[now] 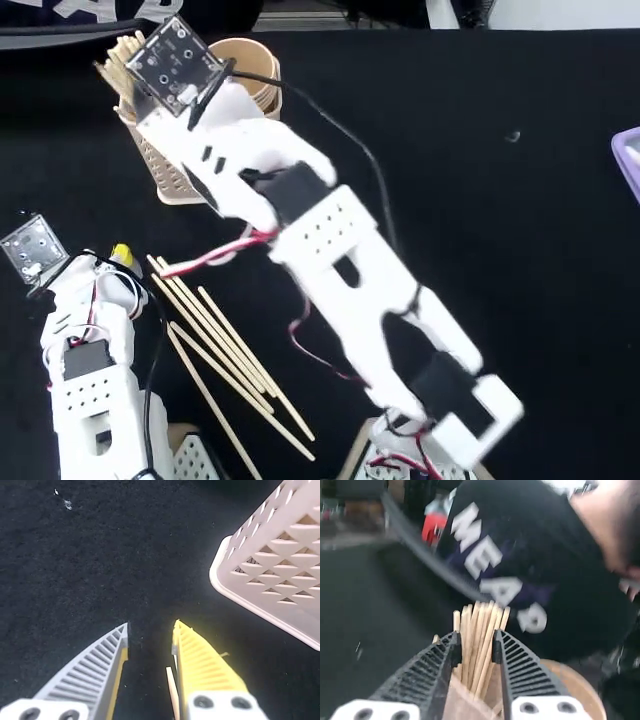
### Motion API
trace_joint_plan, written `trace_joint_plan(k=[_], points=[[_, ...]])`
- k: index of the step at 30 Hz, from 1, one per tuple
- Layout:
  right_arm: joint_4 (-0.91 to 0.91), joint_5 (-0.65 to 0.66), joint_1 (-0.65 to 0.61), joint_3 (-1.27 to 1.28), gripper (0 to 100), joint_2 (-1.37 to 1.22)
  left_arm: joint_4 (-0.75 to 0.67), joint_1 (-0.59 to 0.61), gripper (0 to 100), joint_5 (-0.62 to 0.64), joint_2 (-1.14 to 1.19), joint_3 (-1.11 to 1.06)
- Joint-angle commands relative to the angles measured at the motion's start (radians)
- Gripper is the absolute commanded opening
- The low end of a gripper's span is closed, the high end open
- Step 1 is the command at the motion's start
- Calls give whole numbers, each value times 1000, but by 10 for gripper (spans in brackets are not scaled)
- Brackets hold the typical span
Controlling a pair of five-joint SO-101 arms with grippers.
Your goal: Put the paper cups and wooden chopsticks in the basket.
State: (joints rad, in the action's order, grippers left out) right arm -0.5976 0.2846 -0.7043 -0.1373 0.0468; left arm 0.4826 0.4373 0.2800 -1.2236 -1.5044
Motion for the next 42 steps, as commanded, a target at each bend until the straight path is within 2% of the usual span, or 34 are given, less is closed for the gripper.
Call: trace_joint_plan(k=[1,10,16,22,27,29,34,42], points=[[-262,6,9,-58,109,148,-20,5,152,3,-17,18],[-559,11,-9,-27,110,216,-20,5,152,3,-17,18],[-591,64,-14,231,119,325,-20,5,152,3,-17,18],[-451,60,-12,670,213,535,-18,5,152,3,-17,18],[-209,48,-123,1044,223,588,-14,13,152,3,-17,21],[-100,-8,-155,1130,223,559,-8,27,152,3,-8,38],[34,-114,-232,1145,223,398,44,101,152,35,-6,79],[58,-112,-278,1038,223,148,40,105,152,41,-6,76]])
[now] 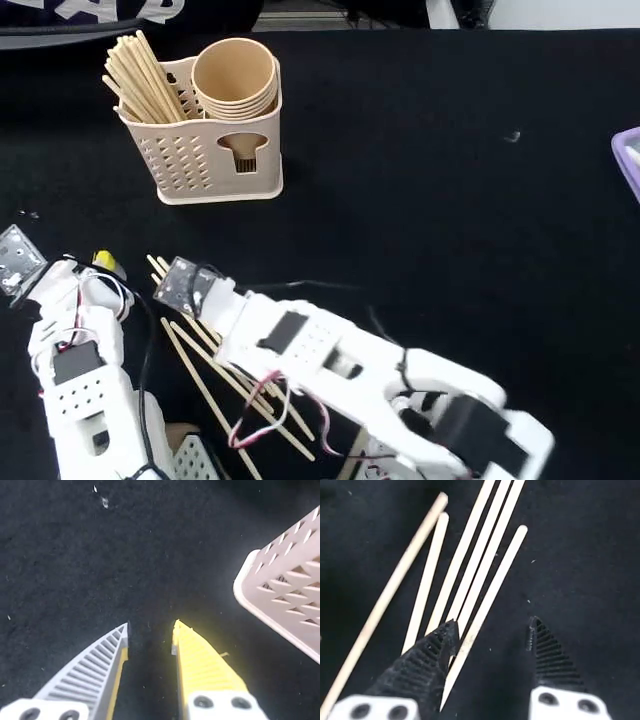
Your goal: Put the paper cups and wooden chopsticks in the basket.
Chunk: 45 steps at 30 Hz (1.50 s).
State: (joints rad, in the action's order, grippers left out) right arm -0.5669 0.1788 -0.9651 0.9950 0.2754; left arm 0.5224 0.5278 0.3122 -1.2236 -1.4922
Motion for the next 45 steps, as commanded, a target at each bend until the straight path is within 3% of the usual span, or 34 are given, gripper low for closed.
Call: trace_joint_plan(k=[1,9,15,19,27,30,33,37,45], points=[[28,-6,-15,-105,223,-105,0,15,152,9,-6,64],[-78,-5,11,-203,214,-205,0,15,152,8,-6,62],[-195,6,137,-254,10,-236,0,15,152,6,-6,62],[-272,87,201,-272,60,-248,0,15,152,6,-6,62],[-276,94,209,-266,85,-249,0,15,152,6,-6,62],[-278,95,209,-265,80,-251,0,15,152,6,-8,62],[-295,147,212,-265,6,-248,0,15,152,6,-9,62],[-350,160,247,-283,10,-163,2,15,152,6,-8,62],[-446,164,367,-295,10,289,2,15,152,6,-8,61]])
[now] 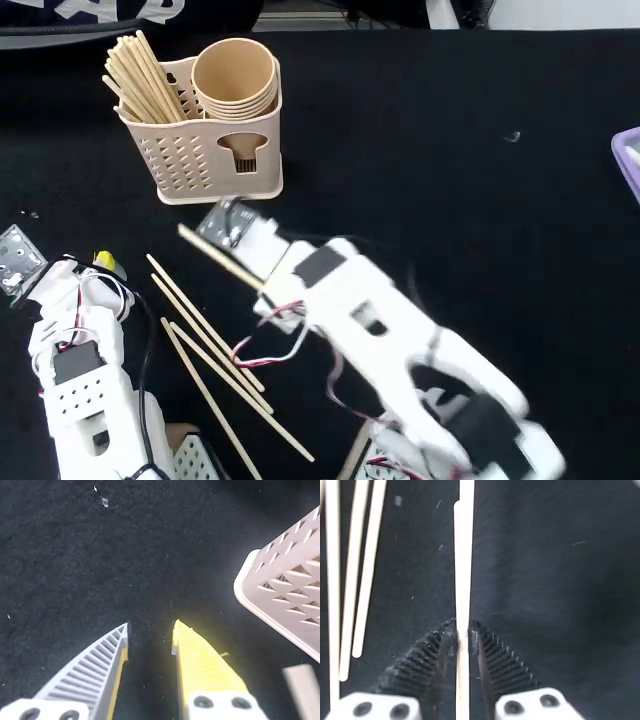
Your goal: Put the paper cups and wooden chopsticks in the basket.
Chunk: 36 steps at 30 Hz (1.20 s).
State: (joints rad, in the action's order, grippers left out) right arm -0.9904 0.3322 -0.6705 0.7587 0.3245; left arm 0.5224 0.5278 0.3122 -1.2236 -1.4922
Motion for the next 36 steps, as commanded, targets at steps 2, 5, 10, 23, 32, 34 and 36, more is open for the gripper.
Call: trace_joint_plan(k=[2,5,10,23,32,34,36], points=[[15,3,91,-67,10,341,2,12,152,6,-8,61],[152,3,87,-94,11,458,0,8,152,8,-8,61],[534,-8,37,-185,11,496,-2,8,152,8,-15,44],[950,-186,-8,-835,11,-196,-63,7,152,11,-15,13],[891,-184,-8,-1316,11,-650,-64,7,152,11,-15,13],[822,-183,-9,-1369,11,-684,-64,7,152,9,-15,13],[750,-184,-8,-1408,11,-710,-64,7,152,9,-15,13]])
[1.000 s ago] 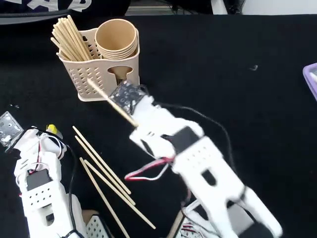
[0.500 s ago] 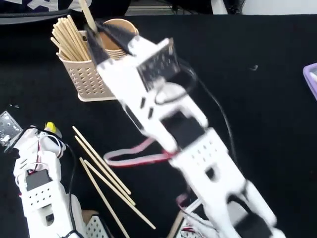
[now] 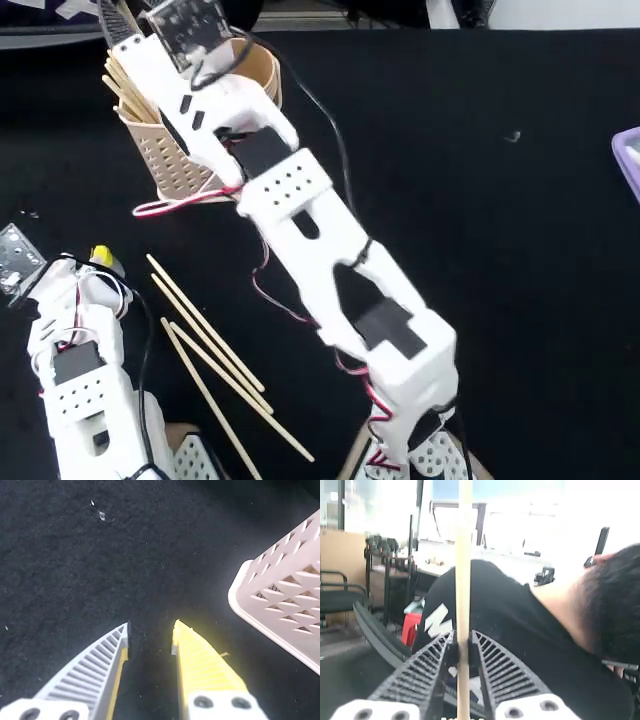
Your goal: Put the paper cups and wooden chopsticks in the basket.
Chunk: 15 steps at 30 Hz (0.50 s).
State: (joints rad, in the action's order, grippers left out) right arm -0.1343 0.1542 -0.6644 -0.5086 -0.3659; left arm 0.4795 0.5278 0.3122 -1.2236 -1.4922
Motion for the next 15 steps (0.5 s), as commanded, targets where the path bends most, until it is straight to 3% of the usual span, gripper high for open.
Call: trace_joint_plan(k=[1,5,10,15], points=[[-143,-8,-12,-153,12,-30,-21,7,152,8,-15,13],[-255,-3,-11,-171,21,-58,-21,7,152,8,-15,13],[-305,-9,-17,-166,168,-58,-21,7,152,8,-15,13],[-347,-3,-21,-202,118,-16,-21,7,152,8,-15,13]])
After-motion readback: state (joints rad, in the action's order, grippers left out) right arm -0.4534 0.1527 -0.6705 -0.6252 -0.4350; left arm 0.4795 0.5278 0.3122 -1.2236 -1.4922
